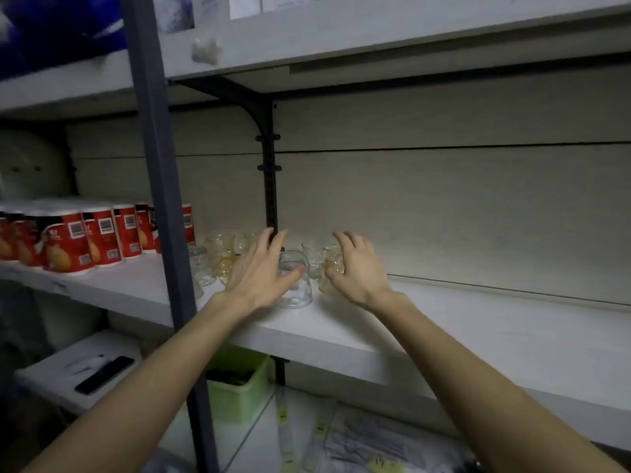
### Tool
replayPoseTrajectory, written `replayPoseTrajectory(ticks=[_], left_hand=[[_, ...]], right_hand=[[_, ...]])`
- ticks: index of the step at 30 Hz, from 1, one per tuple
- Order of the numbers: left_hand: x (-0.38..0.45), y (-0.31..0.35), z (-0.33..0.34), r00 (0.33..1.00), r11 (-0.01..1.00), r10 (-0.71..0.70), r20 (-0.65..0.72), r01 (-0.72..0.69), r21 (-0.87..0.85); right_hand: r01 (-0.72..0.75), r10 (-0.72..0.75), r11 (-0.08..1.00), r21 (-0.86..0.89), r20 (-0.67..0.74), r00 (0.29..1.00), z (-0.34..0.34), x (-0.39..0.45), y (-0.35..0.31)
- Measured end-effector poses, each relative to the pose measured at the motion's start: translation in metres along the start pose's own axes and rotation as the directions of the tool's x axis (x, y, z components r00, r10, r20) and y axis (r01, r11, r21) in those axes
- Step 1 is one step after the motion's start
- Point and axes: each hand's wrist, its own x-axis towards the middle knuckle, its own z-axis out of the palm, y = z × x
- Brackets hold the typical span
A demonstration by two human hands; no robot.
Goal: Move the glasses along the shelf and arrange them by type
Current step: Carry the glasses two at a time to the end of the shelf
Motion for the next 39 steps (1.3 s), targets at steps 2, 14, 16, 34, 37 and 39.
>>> replayPoseTrajectory(ticks=[2, 14, 16, 34, 37, 39], left_hand=[[0.007, -0.006, 0.005, 0.994, 0.999, -0.03, 0.103, 0.027, 0.035], [0.007, -0.018, 0.042, 0.995, 0.975, 0.049, 0.088, -0.028, -0.219], [0.009, -0.02, 0.044, 0.995, 0.958, -0.022, 0.102, 0.05, -0.283], [-0.002, 0.012, 0.013, 0.933, 0.258, -0.32, 0.166, 0.254, -0.932], [-0.009, 0.037, 0.0, 0.961, 0.195, -0.246, 0.129, 0.179, -0.964], [-0.017, 0.057, -0.002, 0.974, 0.188, -0.195, 0.119, 0.157, -0.97]], right_hand=[[-0.055, 0.056, 0.998, -0.032, 0.058, 0.997, 0.006, 0.015, 0.0], [-0.334, 0.316, 0.933, 0.132, 0.137, 0.939, 0.055, 0.052, 0.027], [-0.362, 0.345, 0.918, 0.16, 0.126, 0.93, 0.054, 0.051, 0.028], [-0.302, 0.458, 0.807, 0.507, -0.216, 0.862, -0.018, -0.035, 0.008], [-0.261, 0.464, 0.786, 0.56, -0.256, 0.848, -0.043, -0.061, 0.006], [-0.224, 0.463, 0.777, 0.588, -0.295, 0.836, -0.062, -0.082, 0.005]])
